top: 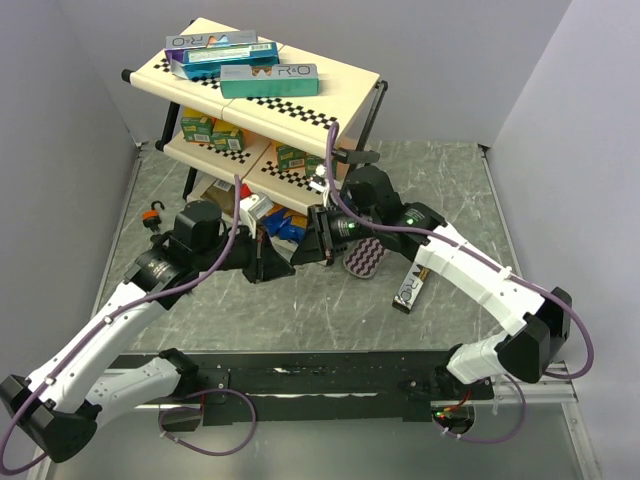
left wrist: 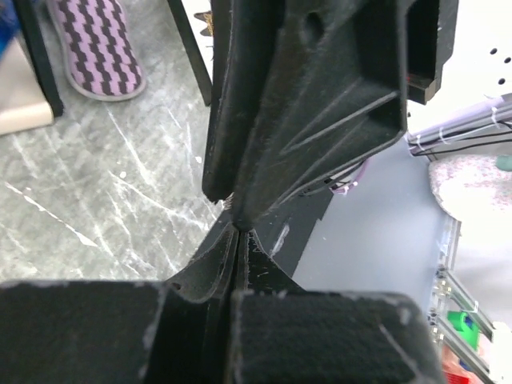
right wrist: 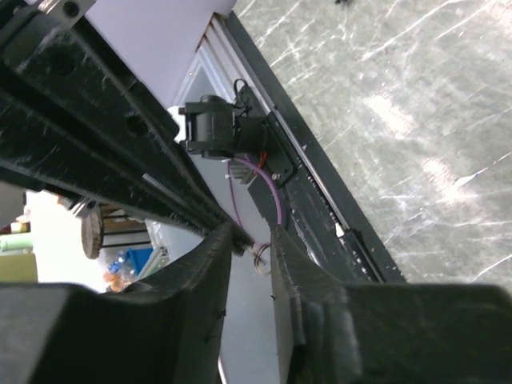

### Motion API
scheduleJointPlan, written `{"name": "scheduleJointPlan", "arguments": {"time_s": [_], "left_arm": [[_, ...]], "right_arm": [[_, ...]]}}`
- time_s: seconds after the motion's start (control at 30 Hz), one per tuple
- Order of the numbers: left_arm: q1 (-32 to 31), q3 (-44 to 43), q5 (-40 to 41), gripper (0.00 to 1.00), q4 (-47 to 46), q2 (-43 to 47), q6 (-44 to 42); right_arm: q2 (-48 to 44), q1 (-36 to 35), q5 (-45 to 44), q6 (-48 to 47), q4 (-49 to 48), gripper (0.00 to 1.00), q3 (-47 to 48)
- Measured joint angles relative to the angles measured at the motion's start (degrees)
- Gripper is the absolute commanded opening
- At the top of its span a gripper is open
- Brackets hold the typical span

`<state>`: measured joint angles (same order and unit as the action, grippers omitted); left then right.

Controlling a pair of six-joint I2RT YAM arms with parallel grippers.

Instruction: Unlock with the key

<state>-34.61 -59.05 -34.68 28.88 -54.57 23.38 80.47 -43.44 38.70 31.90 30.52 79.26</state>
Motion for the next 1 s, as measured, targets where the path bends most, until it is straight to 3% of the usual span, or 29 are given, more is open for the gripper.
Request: {"name": "scheduleJointPlan", "arguments": {"time_s": [0.13, 0.37, 0.47, 0.57, 0.63, 0.7, 0.73, 0.83, 0.93, 1.0], "left_arm": [[0.0, 1.1, -0.6, 0.01, -1.2, 0.1, 0.6], [0.0, 1.6, -2.2, 0.01, -2.4, 0.2, 1.4], [0.0, 1.6, -2.5, 0.01, -2.9, 0.4, 1.4], [0.0, 1.7, -2.9, 0.01, -2.9, 0.7, 1.6], [0.0, 1.8, -3.1, 0.02, -3.0, 0.9, 1.6], [0.0, 2.0, -3.1, 0.13, -3.0, 1.1, 1.8], [0.0, 2.0, -3.0, 0.36, -3.0, 1.2, 1.9], [0.1, 2.1, -2.1, 0.74, -3.6, 1.6, 2.1], [1.0, 2.1, -0.4, 0.86, -4.7, 2.1, 3.6], [2.2, 2.2, 0.6, 0.86, -5.3, 2.9, 4.6]], "right_arm": [[-1.7, 0.2, 0.8, 1.3, -1.8, 0.37, -2.4], [-3.2, 0.5, 1.5, 2.7, -3.5, 0.27, -4.7], [-3.4, 0.5, 1.5, 3.0, -4.2, 0.18, -5.0], [-4.0, 0.6, 1.9, 3.3, -4.9, 0.03, -5.8], [-4.3, 0.6, 2.4, 3.3, -5.3, 0.00, -6.2], [-4.7, 0.6, 2.8, 3.5, -5.9, 0.00, -6.6], [-4.7, 0.6, 2.8, 3.7, -6.2, 0.00, -6.7], [-5.2, 0.6, 3.2, 4.3, -7.4, 0.00, -7.5], [-6.5, 0.6, 2.8, 4.9, -8.5, 0.00, -8.8], [-7.6, 0.6, 2.1, 5.4, -9.7, 0.00, -9.6]]}}
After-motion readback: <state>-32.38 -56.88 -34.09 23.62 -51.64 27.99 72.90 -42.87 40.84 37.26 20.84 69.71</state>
